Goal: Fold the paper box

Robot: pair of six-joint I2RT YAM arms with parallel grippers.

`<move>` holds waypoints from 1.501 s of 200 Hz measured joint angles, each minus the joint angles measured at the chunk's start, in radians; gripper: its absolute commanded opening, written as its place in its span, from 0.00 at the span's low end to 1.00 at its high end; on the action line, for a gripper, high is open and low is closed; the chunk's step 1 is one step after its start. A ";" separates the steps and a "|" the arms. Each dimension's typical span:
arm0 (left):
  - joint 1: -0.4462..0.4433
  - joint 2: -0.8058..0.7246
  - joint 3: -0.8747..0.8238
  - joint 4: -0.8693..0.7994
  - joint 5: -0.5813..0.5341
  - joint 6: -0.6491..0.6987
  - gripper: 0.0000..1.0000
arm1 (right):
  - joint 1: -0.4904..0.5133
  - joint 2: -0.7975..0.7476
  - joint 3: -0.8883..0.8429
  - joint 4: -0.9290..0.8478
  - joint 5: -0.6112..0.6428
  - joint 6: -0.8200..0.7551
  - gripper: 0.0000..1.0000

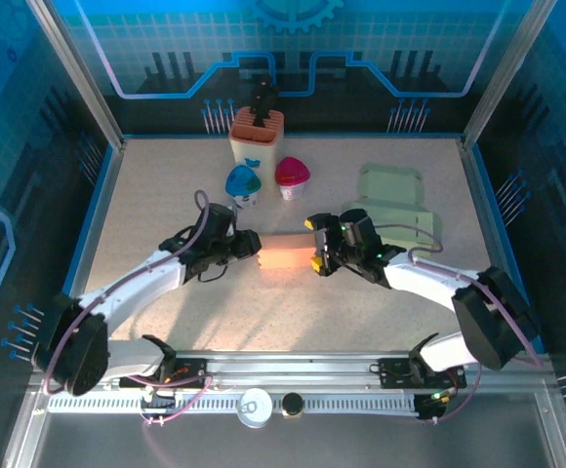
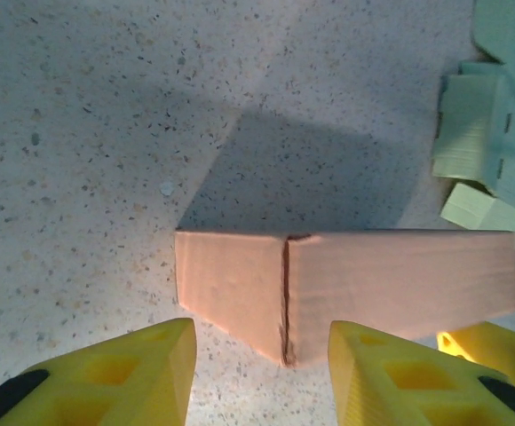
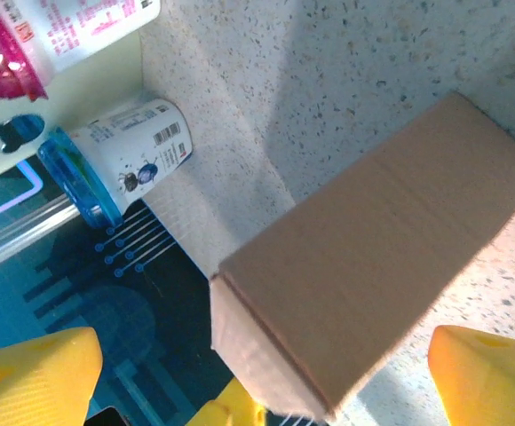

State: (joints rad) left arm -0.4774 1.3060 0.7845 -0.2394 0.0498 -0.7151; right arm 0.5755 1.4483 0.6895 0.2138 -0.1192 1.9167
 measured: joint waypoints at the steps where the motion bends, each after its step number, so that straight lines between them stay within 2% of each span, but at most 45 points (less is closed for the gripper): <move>1: 0.000 0.006 0.001 0.001 0.001 0.002 0.41 | 0.000 0.002 0.001 0.001 -0.001 0.003 0.93; 32: 0.000 0.068 0.012 0.064 0.031 0.019 0.35 | -0.001 0.107 0.006 0.058 -0.024 0.067 0.94; 52: -0.006 0.067 0.008 0.080 0.034 0.026 0.31 | -0.007 0.156 0.010 0.088 -0.046 0.087 0.83; 104: -0.063 -0.010 -0.071 0.122 0.002 0.034 0.27 | -0.013 0.168 -0.010 0.184 -0.077 0.071 0.69; 135: -0.134 -0.073 -0.129 0.117 -0.046 0.032 0.35 | 0.012 0.077 -0.062 0.172 -0.066 -0.037 0.67; 154: -0.168 -0.126 -0.166 0.095 -0.079 0.015 0.42 | 0.042 0.013 -0.105 0.176 -0.053 -0.095 0.62; 206: -0.195 -0.292 -0.186 0.033 -0.144 -0.020 0.45 | 0.055 0.030 -0.168 0.211 -0.046 -0.192 0.69; 222: -0.195 -0.304 -0.185 0.015 -0.151 -0.019 0.45 | 0.055 0.031 -0.171 0.209 -0.050 -0.201 0.75; 234: -0.195 -0.304 -0.185 0.003 -0.151 -0.020 0.44 | 0.055 0.019 -0.172 0.175 -0.056 -0.225 0.80; 259: -0.195 -0.304 -0.178 -0.025 -0.151 -0.019 0.44 | 0.054 -0.074 -0.172 0.018 -0.063 -0.323 0.84; 272: -0.195 -0.307 -0.169 -0.033 -0.142 -0.019 0.44 | 0.050 -0.150 -0.172 -0.073 -0.062 -0.397 0.83; 285: -0.196 -0.319 -0.166 -0.027 -0.117 -0.018 0.44 | 0.029 -0.213 -0.171 -0.151 -0.066 -0.491 0.77; 300: -0.204 -0.338 -0.166 -0.011 -0.071 -0.012 0.44 | -0.031 -0.252 -0.145 -0.246 -0.066 -0.672 0.75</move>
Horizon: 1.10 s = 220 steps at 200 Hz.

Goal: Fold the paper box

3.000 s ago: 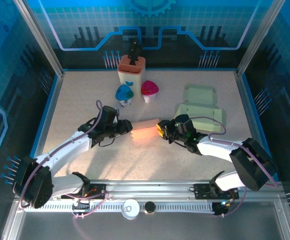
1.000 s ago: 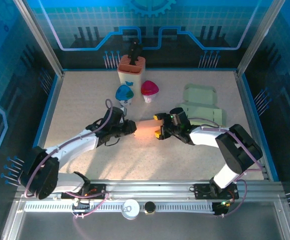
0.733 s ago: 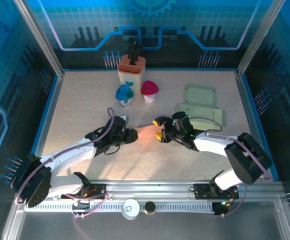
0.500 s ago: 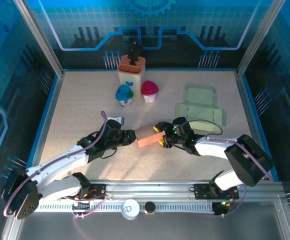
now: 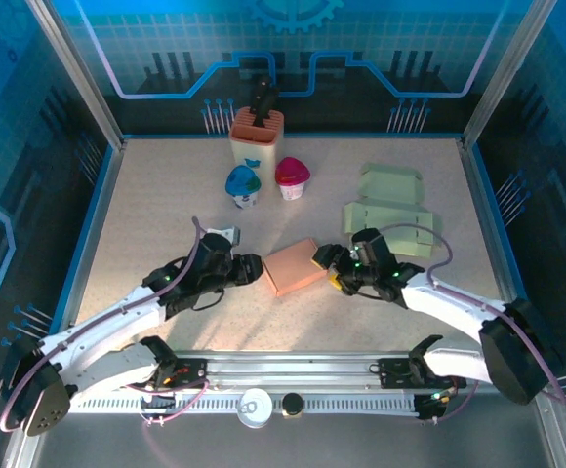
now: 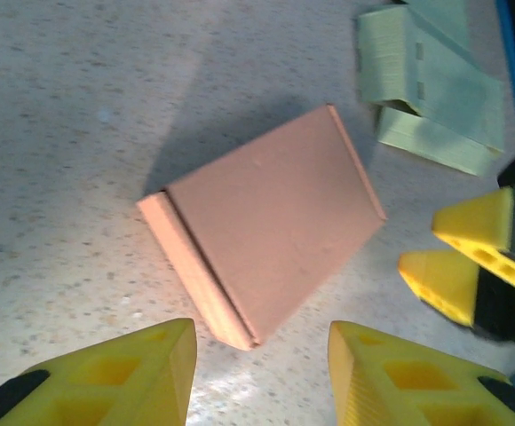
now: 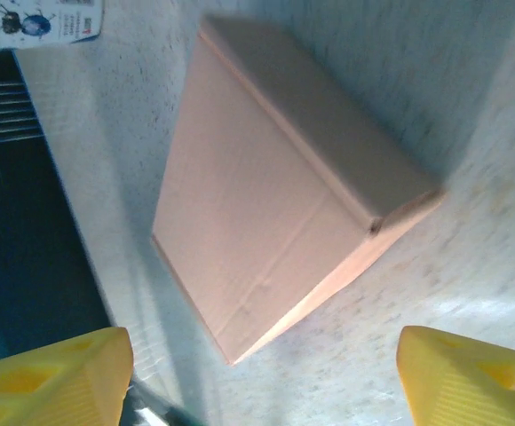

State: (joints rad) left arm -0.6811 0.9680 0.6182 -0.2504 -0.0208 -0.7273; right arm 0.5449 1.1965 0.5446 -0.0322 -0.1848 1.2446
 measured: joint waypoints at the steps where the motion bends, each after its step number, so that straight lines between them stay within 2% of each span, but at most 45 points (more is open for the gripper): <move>1: -0.001 -0.001 0.000 0.002 0.004 0.000 0.44 | -0.004 0.000 0.003 -0.006 0.000 -0.014 0.75; 24: -0.012 -0.024 0.000 0.034 0.088 0.000 0.45 | -0.098 0.051 0.146 -0.160 -0.003 -0.327 0.72; 43: -0.014 -0.039 0.000 0.049 0.136 0.000 0.45 | -0.124 0.125 0.277 -0.233 -0.012 -0.542 0.71; 76: -0.014 -0.061 0.000 0.053 0.163 -0.004 0.45 | -0.122 0.274 0.425 -0.333 -0.032 -0.745 0.71; 145: -0.016 -0.130 0.009 0.011 0.175 0.022 0.44 | -0.065 0.455 0.476 -0.432 -0.035 -0.847 0.64; 190: -0.016 -0.207 0.051 -0.068 0.142 0.054 0.44 | -0.015 0.507 0.488 -0.414 -0.063 -0.825 0.56; 220: -0.016 -0.224 0.064 -0.112 0.122 0.061 0.44 | 0.049 0.535 0.500 -0.356 -0.086 -0.736 0.50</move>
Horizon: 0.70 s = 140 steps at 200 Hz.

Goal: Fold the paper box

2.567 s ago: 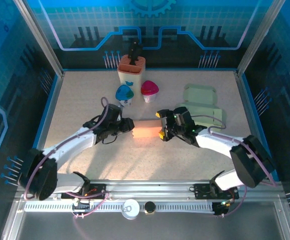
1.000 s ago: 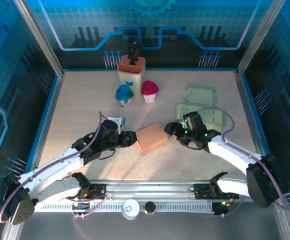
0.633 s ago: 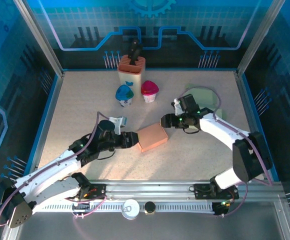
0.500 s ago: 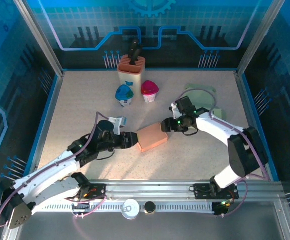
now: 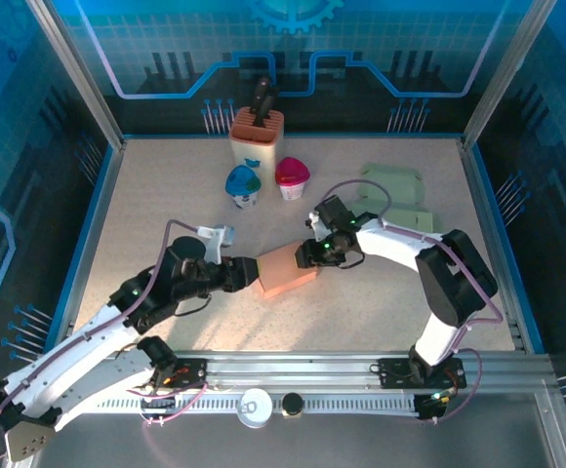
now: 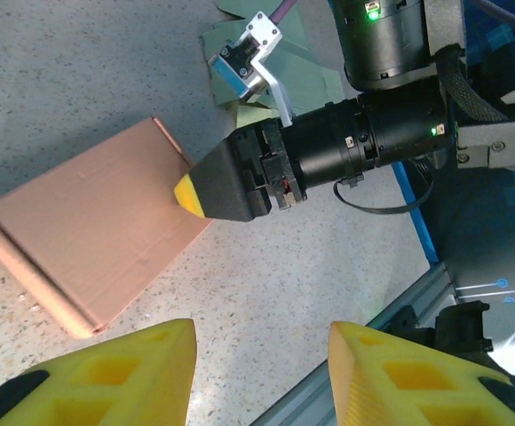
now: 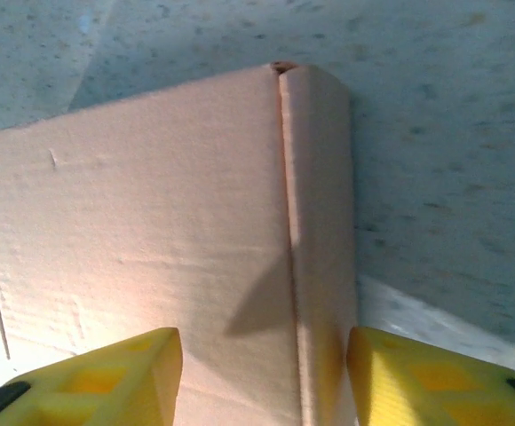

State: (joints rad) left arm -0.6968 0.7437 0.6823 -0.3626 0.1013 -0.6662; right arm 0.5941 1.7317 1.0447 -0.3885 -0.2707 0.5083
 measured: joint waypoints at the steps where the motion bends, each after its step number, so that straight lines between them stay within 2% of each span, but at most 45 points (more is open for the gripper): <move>1: 0.000 0.000 0.000 0.000 0.000 0.000 0.44 | 0.004 0.002 0.000 0.003 -0.001 0.003 0.50; 45: 0.000 -0.034 0.000 -0.037 -0.026 0.012 0.44 | 0.158 0.083 0.039 0.153 -0.003 0.220 0.44; 84: 0.000 -0.055 0.000 -0.057 -0.043 0.012 0.44 | 0.280 0.241 0.206 0.256 0.000 0.367 0.44; 109: 0.000 -0.068 0.000 -0.060 -0.049 0.011 0.44 | 0.322 0.307 0.289 0.311 -0.003 0.422 0.48; 140: 0.000 -0.069 0.000 -0.057 -0.052 -0.006 0.44 | 0.320 0.265 0.249 0.351 0.030 0.453 0.51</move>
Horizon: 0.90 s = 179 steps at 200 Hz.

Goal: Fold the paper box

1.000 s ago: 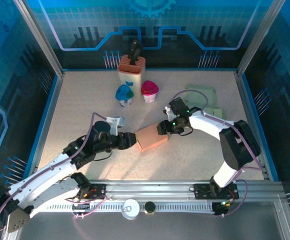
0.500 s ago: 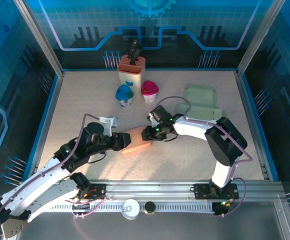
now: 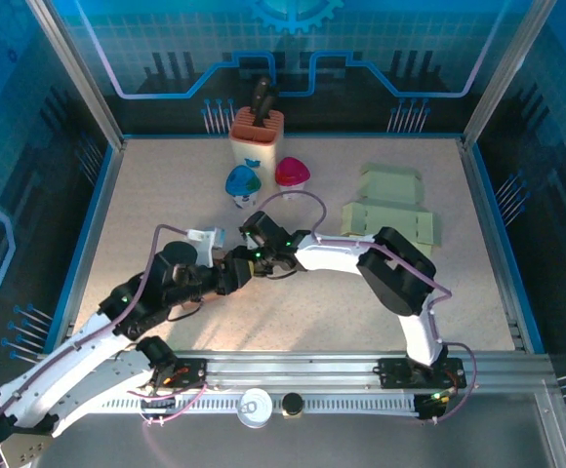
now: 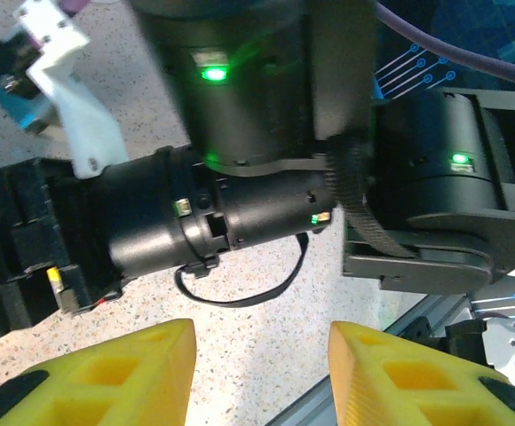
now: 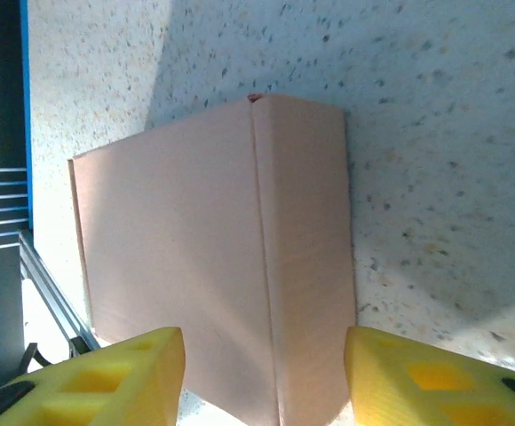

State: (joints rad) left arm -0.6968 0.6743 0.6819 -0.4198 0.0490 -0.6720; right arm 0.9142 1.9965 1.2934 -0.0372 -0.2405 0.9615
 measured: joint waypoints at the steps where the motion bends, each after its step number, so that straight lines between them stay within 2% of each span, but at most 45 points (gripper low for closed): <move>1: 0.000 0.000 0.000 0.000 0.000 -0.001 0.44 | -0.001 -0.007 -0.007 0.005 0.001 0.001 0.51; 23: -0.003 0.034 0.000 0.036 0.005 -0.023 0.43 | -0.047 -0.163 -0.152 0.019 0.031 0.007 0.52; 44: -0.040 0.133 0.000 0.113 0.011 -0.053 0.43 | -0.171 -0.375 -0.287 0.009 0.043 -0.001 0.53; 57: -0.075 0.215 0.000 0.162 0.008 -0.067 0.43 | -0.302 -0.499 -0.342 -0.001 0.035 -0.019 0.54; 78: -0.126 0.368 0.002 0.275 0.007 -0.107 0.42 | -0.606 -0.613 -0.372 -0.050 -0.007 -0.072 0.58; 95: -0.157 0.476 0.006 0.370 0.000 -0.139 0.42 | -0.824 -0.591 -0.363 -0.098 -0.037 -0.127 0.59; 112: -0.185 0.568 0.016 0.462 -0.009 -0.166 0.42 | -0.962 -0.486 -0.336 -0.156 -0.060 -0.171 0.60; 137: -0.212 0.640 0.023 0.576 -0.031 -0.199 0.44 | -1.033 -0.319 -0.294 -0.238 -0.056 -0.226 0.61; 179: -0.223 0.649 0.023 0.692 -0.084 -0.238 0.44 | -1.008 -0.224 -0.267 -0.311 -0.047 -0.275 0.62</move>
State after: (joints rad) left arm -0.9195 1.3231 0.7044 0.2726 -0.0345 -0.9100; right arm -0.0937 1.7721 1.0260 -0.3481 -0.2874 0.6865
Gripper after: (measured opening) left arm 0.442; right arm 0.619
